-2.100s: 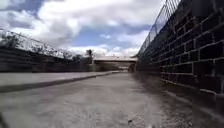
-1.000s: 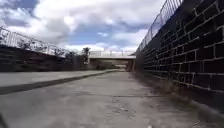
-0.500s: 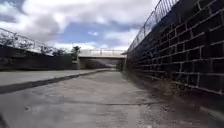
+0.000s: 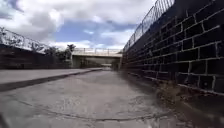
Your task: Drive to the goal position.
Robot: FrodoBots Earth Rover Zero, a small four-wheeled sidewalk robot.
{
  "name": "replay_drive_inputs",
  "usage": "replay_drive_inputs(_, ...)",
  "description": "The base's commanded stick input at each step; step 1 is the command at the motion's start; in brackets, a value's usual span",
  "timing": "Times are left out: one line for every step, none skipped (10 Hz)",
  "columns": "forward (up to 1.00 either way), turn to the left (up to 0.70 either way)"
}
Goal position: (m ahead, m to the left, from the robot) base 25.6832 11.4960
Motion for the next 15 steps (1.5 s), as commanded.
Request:
replay_drive_inputs(1.0,0.0)
replay_drive_inputs(1.0,0.0)
replay_drive_inputs(1.0,0.0)
replay_drive_inputs(1.0,0.0)
replay_drive_inputs(1.0,0.0)
replay_drive_inputs(1.0,0.0)
replay_drive_inputs(1.0,0.0)
replay_drive_inputs(1.0,0.0)
replay_drive_inputs(1.0,0.0)
replay_drive_inputs(1.0,0.0)
replay_drive_inputs(1.0,0.0)
replay_drive_inputs(1.0,0.0)
replay_drive_inputs(1.0,0.0)
replay_drive_inputs(1.0,0.0)
replay_drive_inputs(1.0,0.0)
